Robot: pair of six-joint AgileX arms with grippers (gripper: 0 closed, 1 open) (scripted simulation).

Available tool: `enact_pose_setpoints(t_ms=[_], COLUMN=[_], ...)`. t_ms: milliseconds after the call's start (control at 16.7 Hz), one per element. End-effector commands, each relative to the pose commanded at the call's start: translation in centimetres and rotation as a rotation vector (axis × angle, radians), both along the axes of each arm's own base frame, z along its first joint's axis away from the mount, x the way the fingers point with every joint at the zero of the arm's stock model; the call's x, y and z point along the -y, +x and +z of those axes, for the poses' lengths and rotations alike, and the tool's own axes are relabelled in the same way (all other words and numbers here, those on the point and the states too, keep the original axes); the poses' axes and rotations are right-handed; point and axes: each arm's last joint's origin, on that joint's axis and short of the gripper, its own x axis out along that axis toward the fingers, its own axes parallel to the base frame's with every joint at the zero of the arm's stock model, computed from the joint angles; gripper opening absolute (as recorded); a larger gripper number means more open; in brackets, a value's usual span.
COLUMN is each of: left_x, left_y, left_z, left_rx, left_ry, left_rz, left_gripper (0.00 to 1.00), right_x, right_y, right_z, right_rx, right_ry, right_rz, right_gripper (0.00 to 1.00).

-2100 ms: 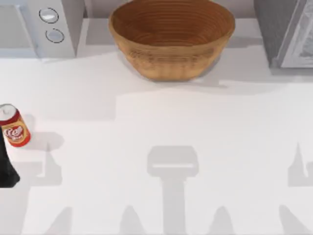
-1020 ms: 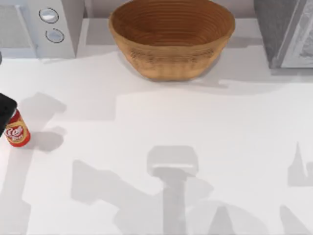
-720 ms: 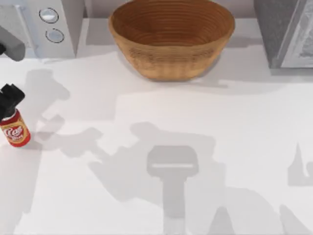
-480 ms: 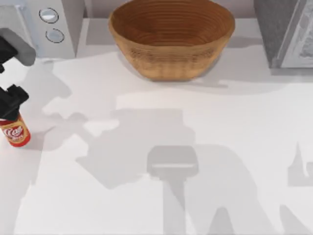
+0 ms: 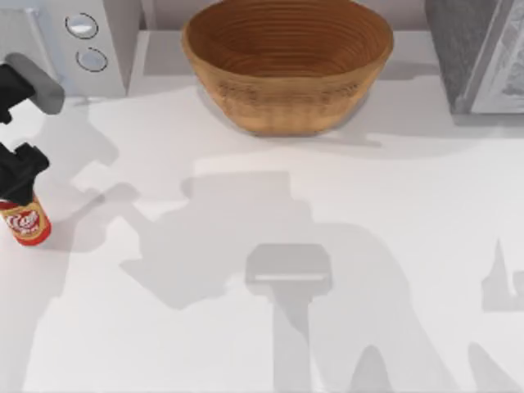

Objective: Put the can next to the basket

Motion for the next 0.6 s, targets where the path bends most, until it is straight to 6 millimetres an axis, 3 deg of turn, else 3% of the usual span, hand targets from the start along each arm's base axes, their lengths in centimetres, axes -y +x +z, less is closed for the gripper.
enact_pose_setpoints(t_ms=[180,480,600], left_x=[0.0,-0.1,-0.1], left_y=[0.0,0.1,0.1], left_z=[-1.2,-5.6,-6.0], left_rx=[-0.004,0.002,-0.002], left_ry=[0.0,0.0,0.0], left_rz=[0.002,0.002,0.002], left_gripper=[1.0,1.0,1.0], right_x=[0.0,0.0,0.0], right_y=[0.0,0.0,0.0], right_z=[0.0,0.0,0.0], right_rx=[0.0,0.0,0.0], right_ry=[0.0,0.0,0.0], right_rz=[0.0,0.0,0.0], right_gripper=[1.0,1.0,1.0])
